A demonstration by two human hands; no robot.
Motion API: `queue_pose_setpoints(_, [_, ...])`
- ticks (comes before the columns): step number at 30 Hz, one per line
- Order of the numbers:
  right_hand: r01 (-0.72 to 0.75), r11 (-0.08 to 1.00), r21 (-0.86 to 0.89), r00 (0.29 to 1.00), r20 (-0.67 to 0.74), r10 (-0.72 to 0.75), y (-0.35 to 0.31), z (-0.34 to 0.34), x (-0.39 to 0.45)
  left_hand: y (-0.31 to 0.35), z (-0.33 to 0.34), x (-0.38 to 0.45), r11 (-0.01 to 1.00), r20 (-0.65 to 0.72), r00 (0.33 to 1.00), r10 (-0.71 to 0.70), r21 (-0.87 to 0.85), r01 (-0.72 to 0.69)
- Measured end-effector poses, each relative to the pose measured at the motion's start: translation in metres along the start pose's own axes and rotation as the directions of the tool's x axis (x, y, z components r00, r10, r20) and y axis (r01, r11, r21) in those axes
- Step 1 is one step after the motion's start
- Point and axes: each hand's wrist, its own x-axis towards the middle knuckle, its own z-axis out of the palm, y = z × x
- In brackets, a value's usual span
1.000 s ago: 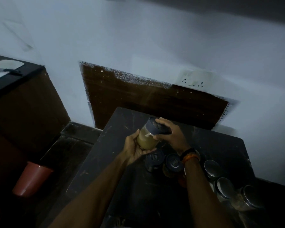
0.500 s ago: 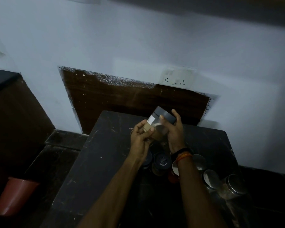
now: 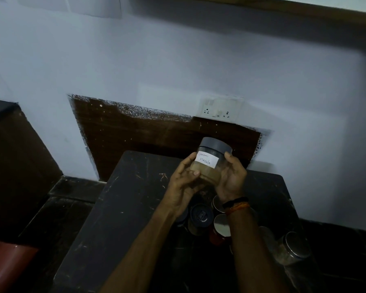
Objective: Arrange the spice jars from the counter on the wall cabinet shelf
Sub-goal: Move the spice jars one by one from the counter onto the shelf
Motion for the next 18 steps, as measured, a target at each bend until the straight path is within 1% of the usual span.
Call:
queue_pose_setpoints(2, [0.001, 1.000, -0.030, 1.000, -0.014, -0.001, -0.004, 0.000, 0.001, 0.000, 0.002, 0.001, 0.999, 0.009, 1.000, 0.016, 0.033, -0.016])
queue_pose_setpoints(6, [-0.011, 0.977, -0.212, 1.000, -0.027, 0.005, -0.011, 0.002, 0.005, -0.001, 0.005, 0.001, 0.991, -0.013, 0.998, 0.056, 0.121, -0.054])
queue_pose_setpoints(9, [-0.012, 0.946, -0.323, 1.000, -0.018, 0.007, -0.015, 0.002, 0.008, -0.001, 0.006, 0.001, 0.982, 0.010, 0.998, 0.068, 0.176, -0.068])
queue_pose_setpoints(12, [0.001, 0.925, -0.380, 1.000, -0.004, -0.002, -0.020, 0.002, 0.009, 0.001, 0.010, 0.001, 0.973, 0.030, 0.997, 0.065, 0.220, -0.070])
queue_pose_setpoints(18, [0.012, 0.878, -0.479, 1.000, 0.023, -0.001, -0.031, 0.004, 0.009, 0.006, 0.013, 0.004, 0.964, 0.021, 0.997, 0.076, 0.255, -0.078])
